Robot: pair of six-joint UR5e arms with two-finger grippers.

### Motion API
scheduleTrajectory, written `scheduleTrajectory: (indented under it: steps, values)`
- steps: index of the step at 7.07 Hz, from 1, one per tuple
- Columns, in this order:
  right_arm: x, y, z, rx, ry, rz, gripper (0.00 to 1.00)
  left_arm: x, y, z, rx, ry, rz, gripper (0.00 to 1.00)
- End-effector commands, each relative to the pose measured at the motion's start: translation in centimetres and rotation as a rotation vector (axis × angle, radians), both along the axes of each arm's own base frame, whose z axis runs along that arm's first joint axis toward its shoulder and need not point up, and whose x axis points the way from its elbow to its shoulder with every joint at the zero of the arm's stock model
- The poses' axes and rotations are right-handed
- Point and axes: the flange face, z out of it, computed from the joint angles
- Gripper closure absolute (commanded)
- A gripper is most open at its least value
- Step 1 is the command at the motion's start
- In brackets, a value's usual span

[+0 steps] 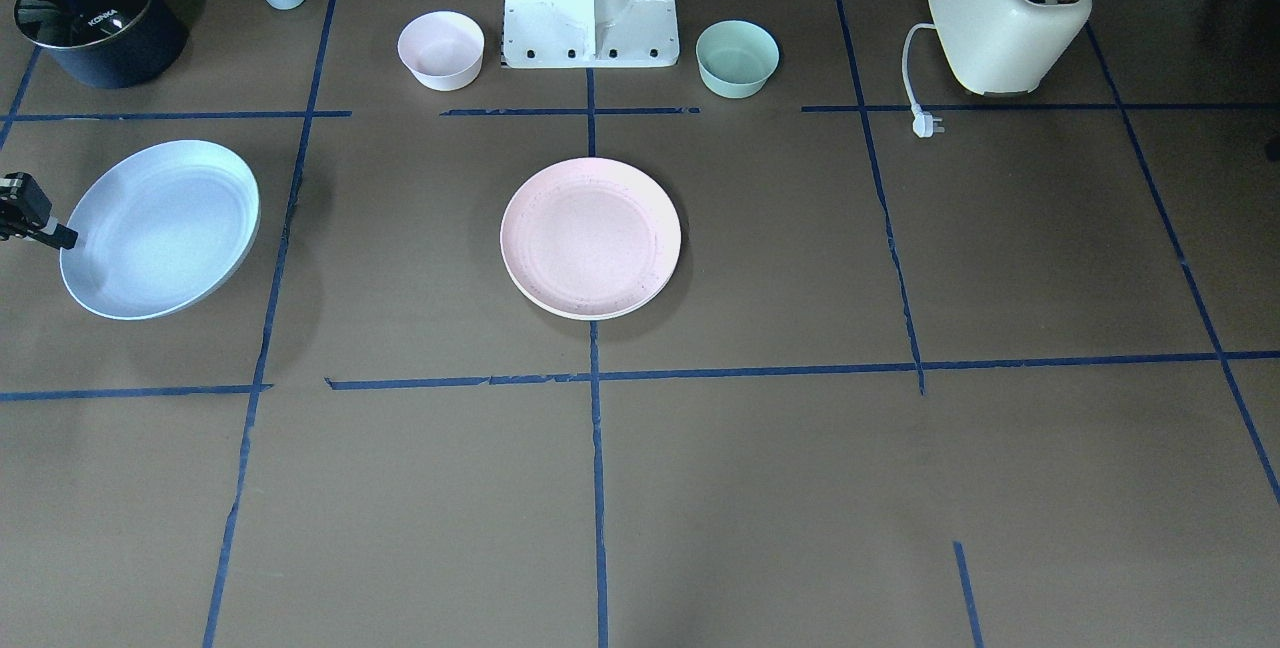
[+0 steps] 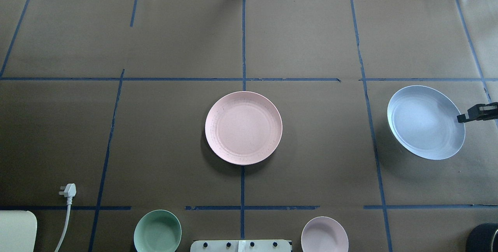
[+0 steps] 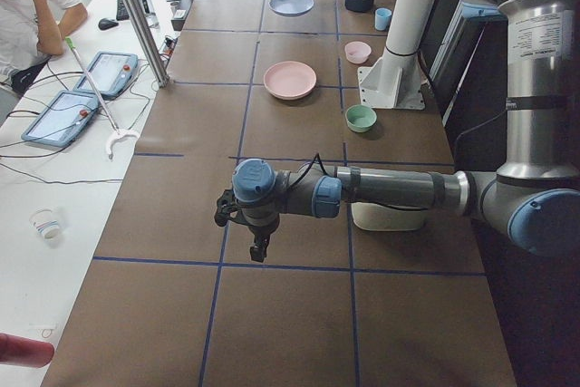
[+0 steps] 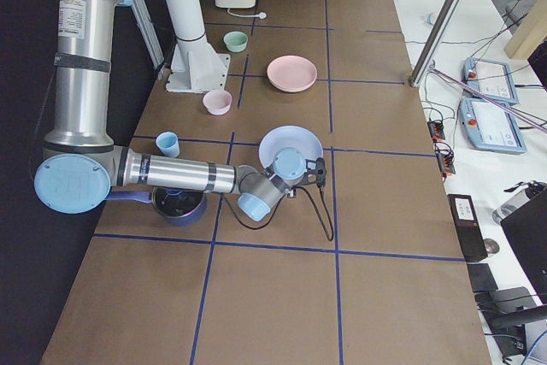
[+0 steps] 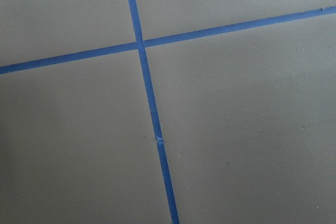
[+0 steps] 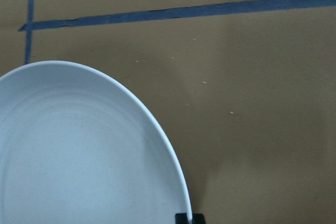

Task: Stack three plates with pink and blue
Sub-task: 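Carry the light blue plate over the pink plate and lower it on top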

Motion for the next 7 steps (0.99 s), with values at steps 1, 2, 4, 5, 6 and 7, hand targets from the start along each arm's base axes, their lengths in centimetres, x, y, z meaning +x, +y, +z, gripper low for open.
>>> scheduleTrajectory:
  steps: [1,2,4,5,6,7]
  values:
    - [-6.2,-3.6,-10.9,-0.046,-0.038,-0.004,1.00,-0.1,0.0,0.2,-0.008,-0.002,-0.003,0.00]
    - [-10.3,-4.5,-17.5,-0.072,0.001,0.012,1.00,-0.3,0.2,0.7,-0.031,-0.010,-0.014,0.00]
    - [-18.3,-3.8,-29.3,-0.109,0.070,0.039,1.00,-0.8,1.7,1.6,-0.051,-0.013,-0.024,0.00]
    - [-25.0,-1.8,-33.6,-0.134,0.114,0.068,1.00,-0.8,1.8,1.7,-0.053,-0.012,-0.024,0.00]
    - [-30.4,0.8,-36.1,-0.111,0.164,0.098,1.00,-0.9,1.7,1.7,-0.053,-0.011,-0.025,0.00]
    - [-33.4,2.3,-36.9,-0.137,0.169,0.096,1.00,-0.9,1.7,1.7,-0.054,-0.010,-0.025,0.00]
